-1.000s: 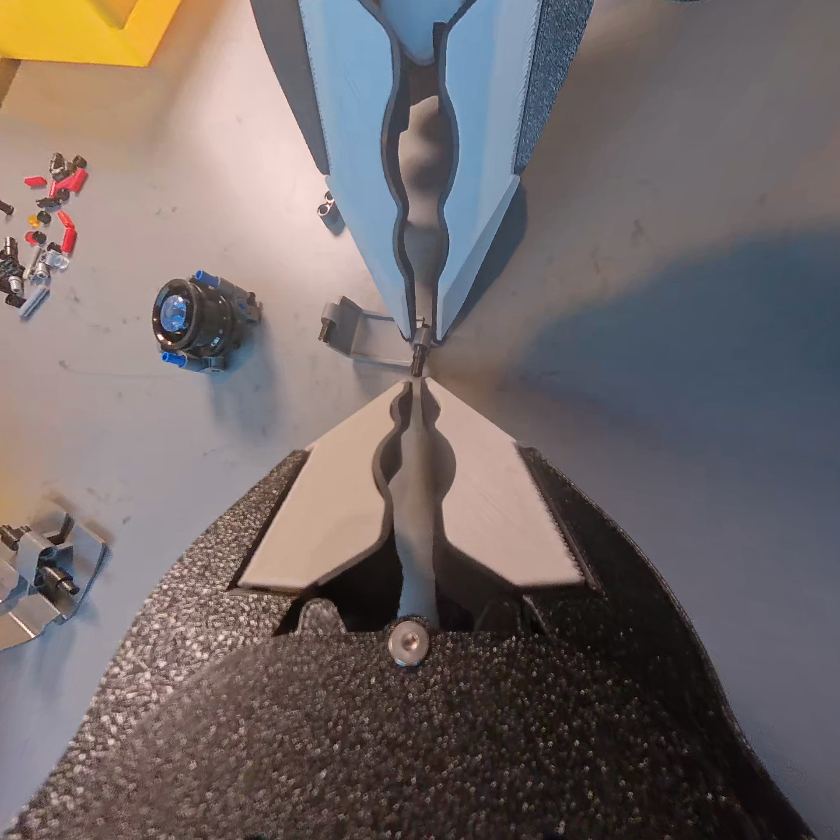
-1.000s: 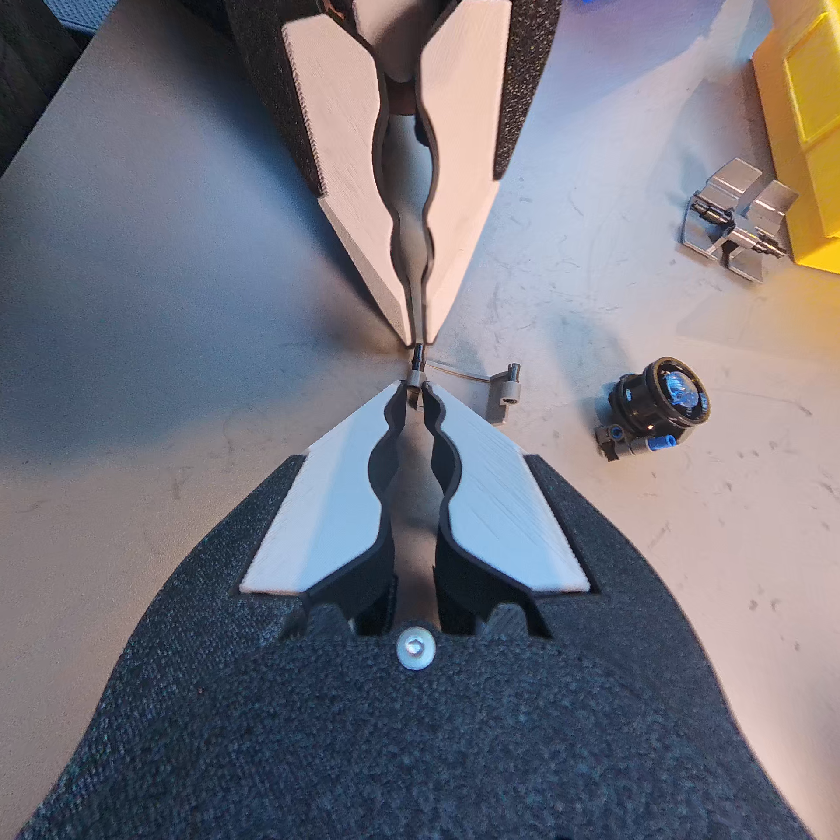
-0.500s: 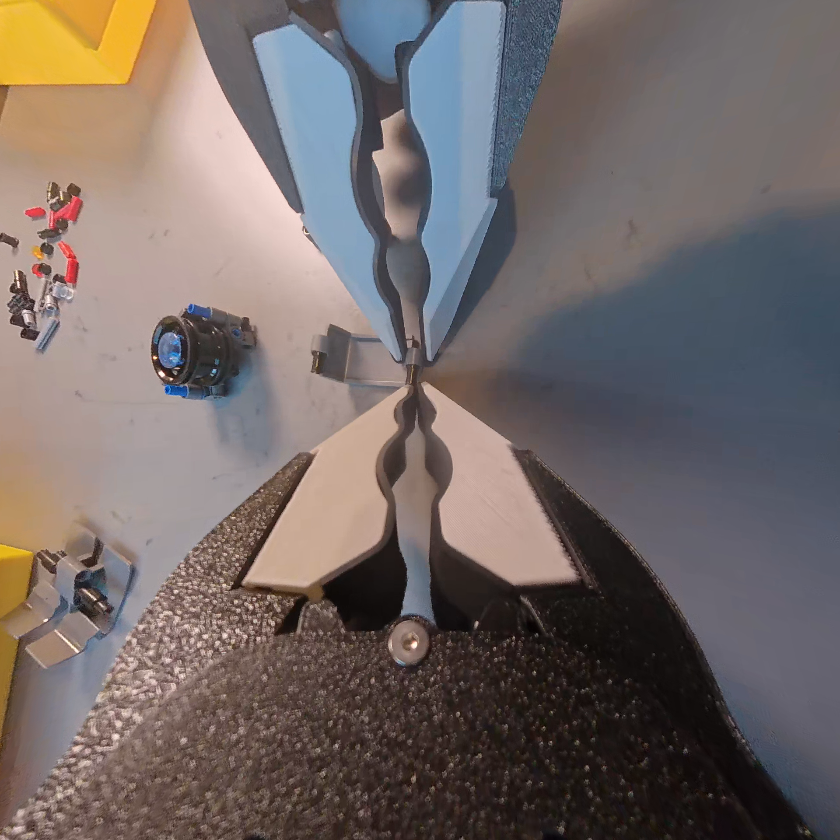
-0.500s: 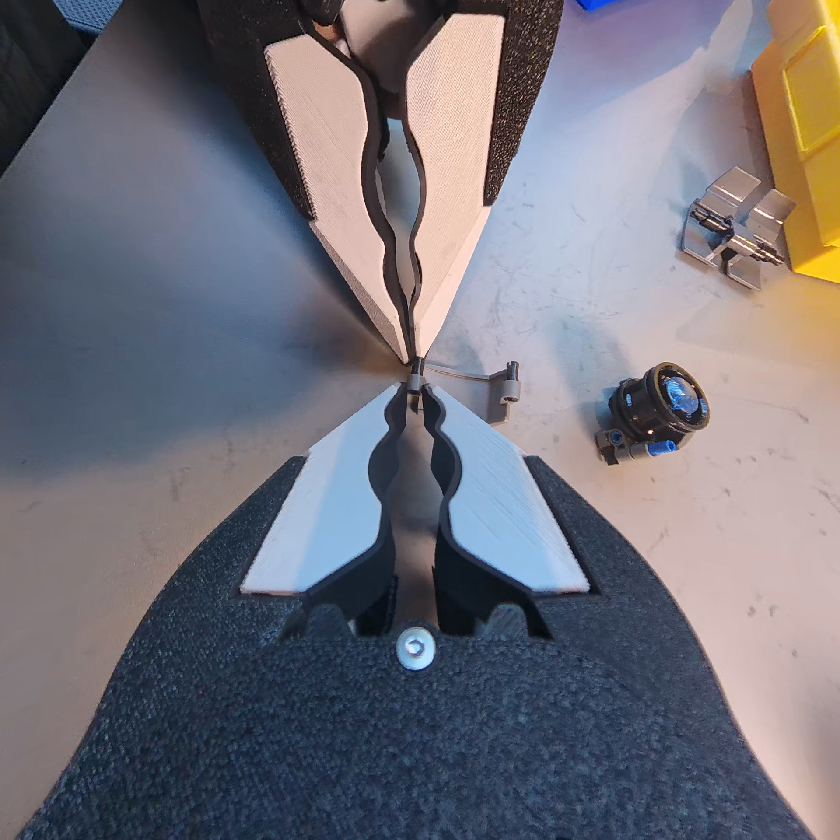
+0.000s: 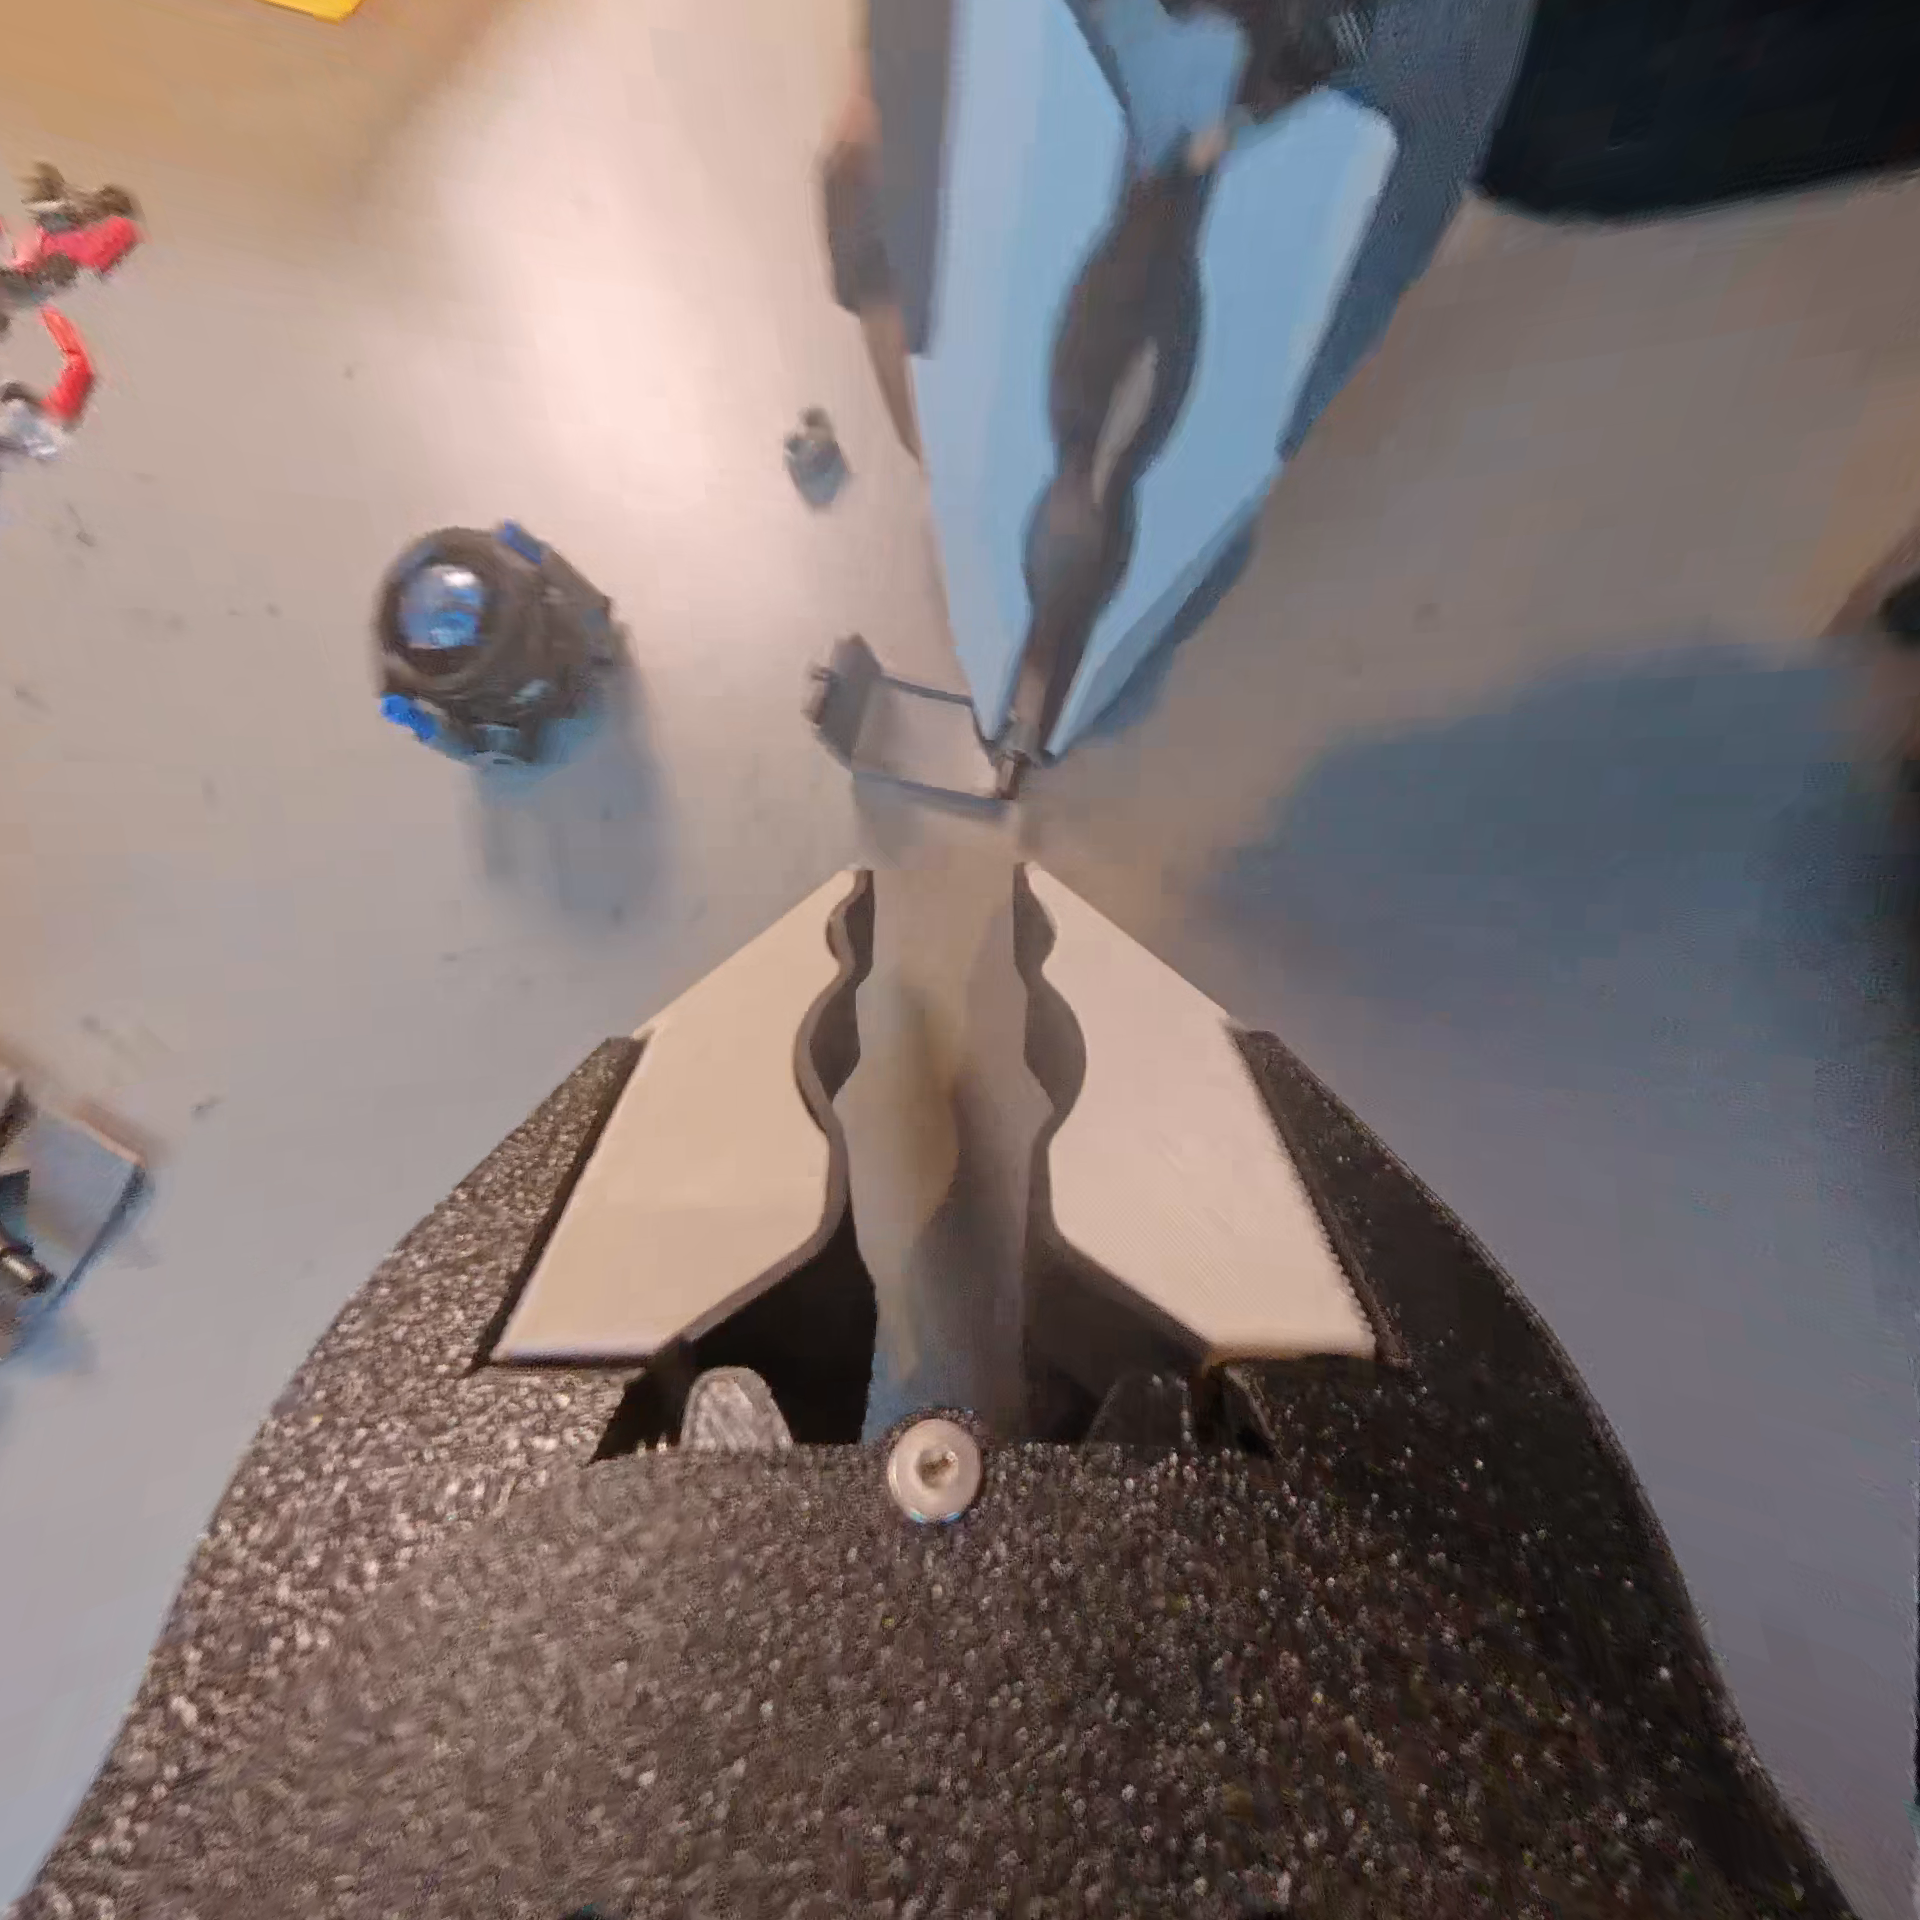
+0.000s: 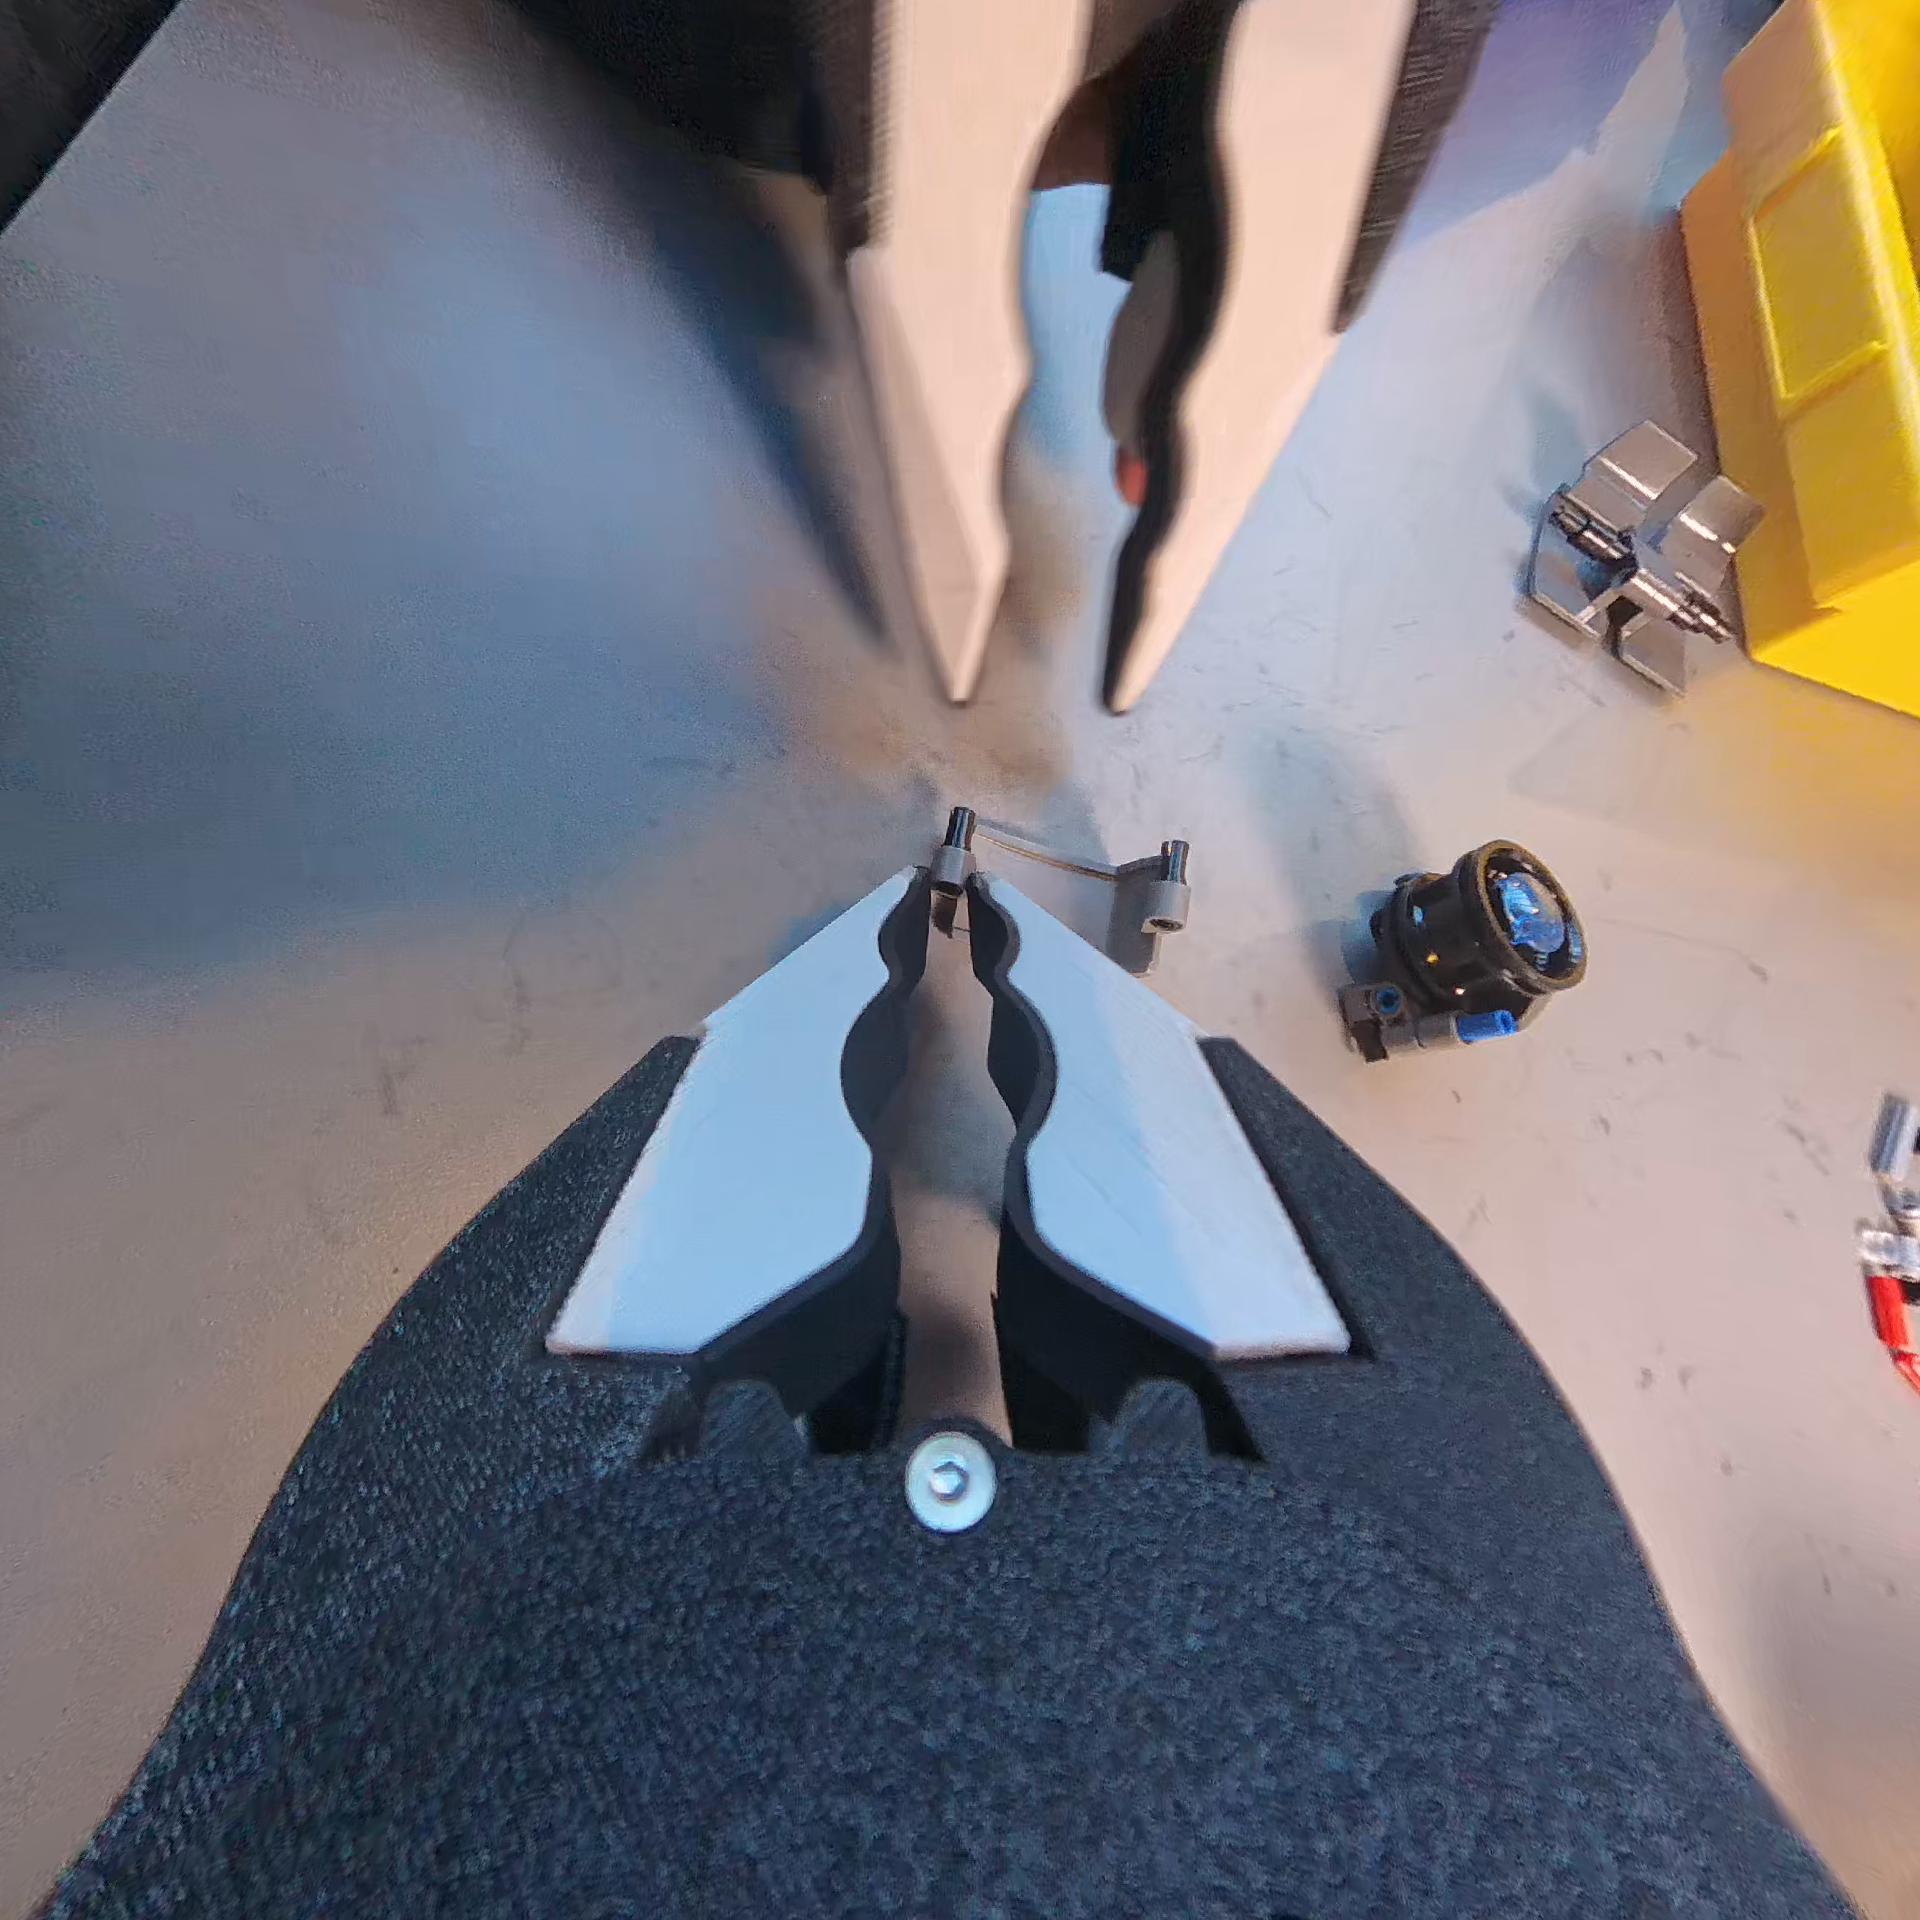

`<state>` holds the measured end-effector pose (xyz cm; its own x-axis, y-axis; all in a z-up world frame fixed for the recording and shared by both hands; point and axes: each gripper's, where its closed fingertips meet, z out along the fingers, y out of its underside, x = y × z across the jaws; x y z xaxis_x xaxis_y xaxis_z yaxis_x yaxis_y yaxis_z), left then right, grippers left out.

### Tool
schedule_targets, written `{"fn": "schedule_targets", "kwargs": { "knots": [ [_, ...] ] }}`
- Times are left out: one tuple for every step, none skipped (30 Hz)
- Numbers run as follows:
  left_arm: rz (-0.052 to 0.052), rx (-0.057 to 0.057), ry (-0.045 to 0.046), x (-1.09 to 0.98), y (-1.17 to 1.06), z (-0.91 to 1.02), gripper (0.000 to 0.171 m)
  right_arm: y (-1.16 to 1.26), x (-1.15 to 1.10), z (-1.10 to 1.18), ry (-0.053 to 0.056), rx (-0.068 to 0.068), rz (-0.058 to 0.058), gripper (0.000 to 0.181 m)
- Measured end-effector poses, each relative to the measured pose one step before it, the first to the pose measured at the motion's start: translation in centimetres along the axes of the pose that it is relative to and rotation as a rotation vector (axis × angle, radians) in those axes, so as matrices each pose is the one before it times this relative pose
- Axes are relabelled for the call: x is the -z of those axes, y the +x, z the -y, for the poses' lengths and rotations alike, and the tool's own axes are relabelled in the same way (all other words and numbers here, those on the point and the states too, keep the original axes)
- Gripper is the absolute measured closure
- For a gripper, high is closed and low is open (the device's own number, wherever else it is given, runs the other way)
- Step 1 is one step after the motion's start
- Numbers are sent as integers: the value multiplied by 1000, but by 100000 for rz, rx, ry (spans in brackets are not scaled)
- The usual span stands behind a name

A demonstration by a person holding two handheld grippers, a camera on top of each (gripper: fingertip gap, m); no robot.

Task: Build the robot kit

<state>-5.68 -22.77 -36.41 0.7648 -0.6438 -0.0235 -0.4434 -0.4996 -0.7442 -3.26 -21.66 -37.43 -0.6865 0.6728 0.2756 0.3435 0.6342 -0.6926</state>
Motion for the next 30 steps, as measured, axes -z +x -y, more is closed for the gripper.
{"fn": "schedule_targets", "kwargs": {
  "knots": [
    [661,4807,4313,295,-810,635,145,-10,-6,43,263,1656,-177,174],
    [-250,3462,3487,58,-605,653,145,9,7,-7,19,901,171,174],
    [-1282,2069,2076,-166,-381,499,144,-5,13,4,145,478,171,174],
    [-1430,864,705,-358,-298,283,144,-10,7,14,498,528,-132,174],
    [-2011,393,-193,-465,-136,141,143,8,2,14,469,577,-397,174],
    [-3007,221,-709,-526,89,89,143,-5,13,-11,55,511,-357,174],
    [-2864,-496,-1233,-538,161,30,143,3,7,9,-113,468,-379,174],
    [-1967,-1730,-1523,-493,123,-49,144,6,-3,3,-78,140,-282,174],
    [-1141,-2316,-1578,-393,57,-84,149,0,1,6,-32,21,-133,174],
    [-820,-2045,-675,-298,33,-11,158,2,0,0,90,85,-94,174],
    [-400,-775,-533,-224,-32,-29,161,13,8,-6,-21,186,-46,174],
    [415,-289,-1249,-161,-127,-136,164,32,-2,3,-69,34,-87,173],
    [1439,-761,-767,-79,-227,-103,165,93,29,14,-20,-256,-343,171],
    [868,-896,-45,-1,-71,-12,165,48,70,-20,20,-721,372,168],
    [474,-657,122,4,15,9,165,16,208,-27,89,-1403,965,162],
    [1259,-471,-208,-6,-90,-45,165,-48,322,6,454,-2255,1667,155],
    [1210,-257,-270,-17,-82,-51,165,9,468,162,1646,-2396,1368,152],
    [743,107,-226,-14,-41,-48,165,112,574,246,2411,-2325,641,149],
    [645,142,-178,-11,-38,-33,165,245,630,136,1764,-2538,84,146],
    [828,-66,-317,-14,-79,-67,165,362,654,-24,977,-2398,-538,143],
    [546,-411,-182,-9,-20,-35,165,499,689,-75,1144,-1942,-1532,142],
    [546,-484,115,6,-19,16,165,616,718,-70,1579,-1887,-2256,141],
    [826,-294,-27,-1,-72,-1,165,697,749,-160,1431,-2219,-2608,140],
    [304,-354,-36,-7,-3,-10,165,826,739,-271,1001,-2372,-3131,140],
    [152,-457,16,-4,25,5,164,856,729,-352,638,-2159,-3216,140],
    [363,-508,138,11,-2,16,162,785,686,-446,-13,-1978,-2587,140],
    [185,-483,160,10,24,20,162,767,642,-532,-764,-2010,-2367,140],
    [211,-347,228,33,8,31,162,595,532,-598,-1318,-1947,-1411,141],
    [320,-273,322,41,-39,31,162,427,406,-629,-1690,-1832,-716,141],
    [102,-329,393,64,-14,31,161,344,228,-559,-1397,-1555,-773,144]
  ]
}}
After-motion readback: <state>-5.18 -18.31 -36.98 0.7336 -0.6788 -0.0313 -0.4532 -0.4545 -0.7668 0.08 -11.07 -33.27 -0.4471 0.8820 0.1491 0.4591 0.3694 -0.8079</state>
